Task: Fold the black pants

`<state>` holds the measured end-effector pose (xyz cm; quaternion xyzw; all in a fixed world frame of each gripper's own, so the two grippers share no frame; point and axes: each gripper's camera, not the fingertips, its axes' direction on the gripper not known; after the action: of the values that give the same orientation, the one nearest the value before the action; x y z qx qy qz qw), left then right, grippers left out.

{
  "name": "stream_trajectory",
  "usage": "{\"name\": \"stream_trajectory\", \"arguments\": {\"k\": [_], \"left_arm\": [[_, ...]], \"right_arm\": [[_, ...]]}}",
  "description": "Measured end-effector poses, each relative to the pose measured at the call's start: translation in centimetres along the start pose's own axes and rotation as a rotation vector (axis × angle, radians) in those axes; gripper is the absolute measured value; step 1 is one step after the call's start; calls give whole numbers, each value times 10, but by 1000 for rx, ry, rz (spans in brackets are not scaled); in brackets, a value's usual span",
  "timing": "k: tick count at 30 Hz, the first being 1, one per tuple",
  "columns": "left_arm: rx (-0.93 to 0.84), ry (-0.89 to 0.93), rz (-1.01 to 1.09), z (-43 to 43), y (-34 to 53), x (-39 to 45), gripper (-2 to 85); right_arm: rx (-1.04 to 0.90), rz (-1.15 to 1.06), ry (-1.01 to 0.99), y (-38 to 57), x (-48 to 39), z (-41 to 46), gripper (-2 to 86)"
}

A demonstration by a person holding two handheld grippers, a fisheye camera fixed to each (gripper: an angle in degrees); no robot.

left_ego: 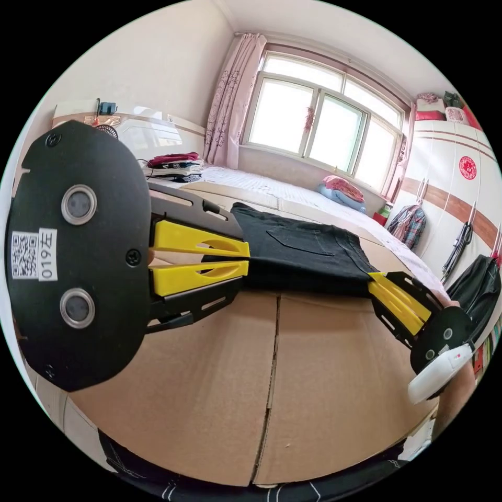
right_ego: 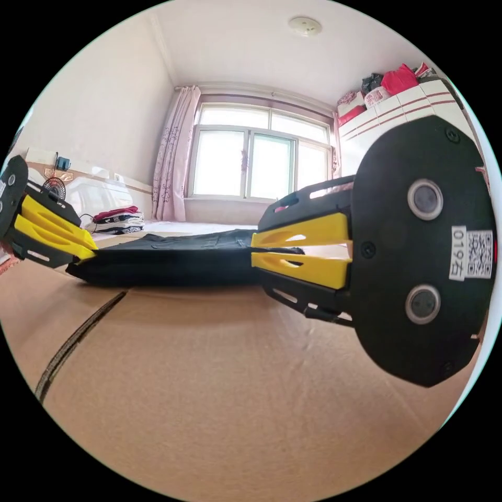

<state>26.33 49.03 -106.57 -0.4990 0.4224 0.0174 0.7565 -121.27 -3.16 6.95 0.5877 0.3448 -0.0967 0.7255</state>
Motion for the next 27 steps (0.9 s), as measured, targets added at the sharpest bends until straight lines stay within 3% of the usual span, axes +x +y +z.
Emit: {"name": "stream_trajectory", "arguments": {"k": [6, 14, 27], "left_arm": [[-16, -103, 3, -1, 0, 17, 7], [-54, -125, -2, -11, 6, 16, 9], [-78, -47, -12, -15, 3, 2, 7]], "right_arm": [[-6, -15, 139, -4, -24, -3, -2], [-15, 17, 111, 12, -13, -7, 54], [-82, -26, 51, 19, -12, 9, -3]]}}
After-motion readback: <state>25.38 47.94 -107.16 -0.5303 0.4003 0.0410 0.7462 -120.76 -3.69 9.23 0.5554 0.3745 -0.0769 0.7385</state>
